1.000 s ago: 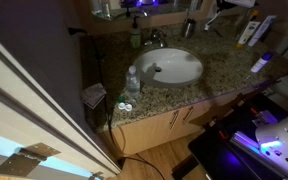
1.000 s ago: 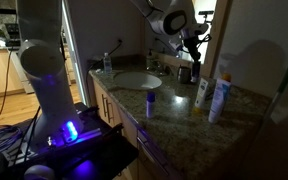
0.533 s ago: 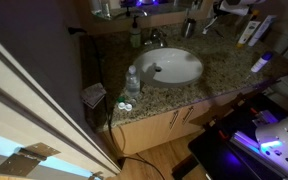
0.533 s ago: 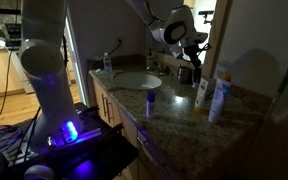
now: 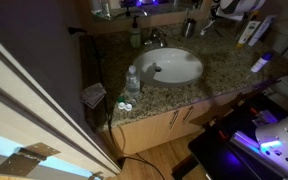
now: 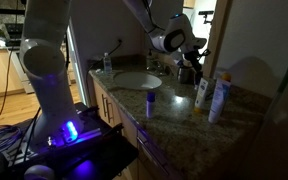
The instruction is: Pick the toothpaste from the silver cup and put it next to the sink
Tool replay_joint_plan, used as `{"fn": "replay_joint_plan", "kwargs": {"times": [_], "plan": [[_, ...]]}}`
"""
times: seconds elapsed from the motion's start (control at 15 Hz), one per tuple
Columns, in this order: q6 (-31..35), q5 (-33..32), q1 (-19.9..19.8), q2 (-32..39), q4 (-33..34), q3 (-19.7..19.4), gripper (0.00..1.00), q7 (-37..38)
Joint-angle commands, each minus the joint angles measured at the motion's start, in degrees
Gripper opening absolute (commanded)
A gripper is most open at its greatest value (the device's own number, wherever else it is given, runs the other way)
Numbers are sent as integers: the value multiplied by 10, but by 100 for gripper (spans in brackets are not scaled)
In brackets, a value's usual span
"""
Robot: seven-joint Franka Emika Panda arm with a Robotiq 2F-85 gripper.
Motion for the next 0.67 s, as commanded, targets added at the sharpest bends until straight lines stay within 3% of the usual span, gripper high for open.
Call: {"fn": "replay_joint_plan", "kwargs": {"times": [0.0, 0.47, 0.6], "plan": [[-4, -9, 14, -2, -3, -15, 33, 11], [-58, -36, 34, -60, 8, -40, 83, 4], [-112, -55, 38, -95, 12, -47, 97, -5]]}}
